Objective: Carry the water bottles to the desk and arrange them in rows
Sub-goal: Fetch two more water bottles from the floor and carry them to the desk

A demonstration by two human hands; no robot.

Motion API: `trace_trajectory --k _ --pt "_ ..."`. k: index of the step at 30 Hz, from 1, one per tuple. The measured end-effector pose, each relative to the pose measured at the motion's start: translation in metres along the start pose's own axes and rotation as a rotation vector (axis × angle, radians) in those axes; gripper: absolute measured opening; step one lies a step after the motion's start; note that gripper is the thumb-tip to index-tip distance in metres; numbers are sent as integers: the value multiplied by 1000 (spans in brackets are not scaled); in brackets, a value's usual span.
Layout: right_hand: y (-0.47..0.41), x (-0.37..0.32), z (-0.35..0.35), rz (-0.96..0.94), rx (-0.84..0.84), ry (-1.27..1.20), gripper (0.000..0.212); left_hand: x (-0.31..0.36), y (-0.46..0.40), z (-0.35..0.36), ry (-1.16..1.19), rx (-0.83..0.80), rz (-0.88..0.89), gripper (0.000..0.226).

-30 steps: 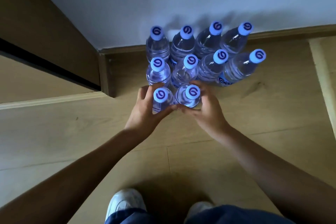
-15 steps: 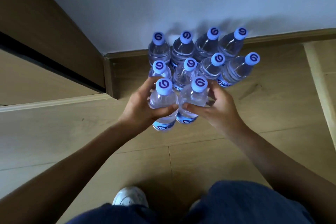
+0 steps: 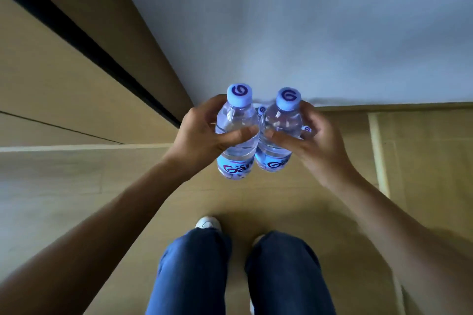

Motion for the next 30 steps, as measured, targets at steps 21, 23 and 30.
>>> trace_trajectory --k 21,23,30 --pt "141 -429 102 -243 -525 91 39 328 306 -160 230 725 109 18" --pt "157 -445 139 -263 -587 97 39 326 344 -182 246 835 130 15" --pt "217 -486 283 -350 -855 99 34 316 473 -265 246 1141 145 13"
Point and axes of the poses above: each hand's wrist, its own y-axis away from the middle knuckle, its own z-axis out of the palm, x = y × z, the point moved 3 cm from there along -y, towards the middle knuckle, and after that the axes turned 10 degrees about y, right-handed, at the moved point
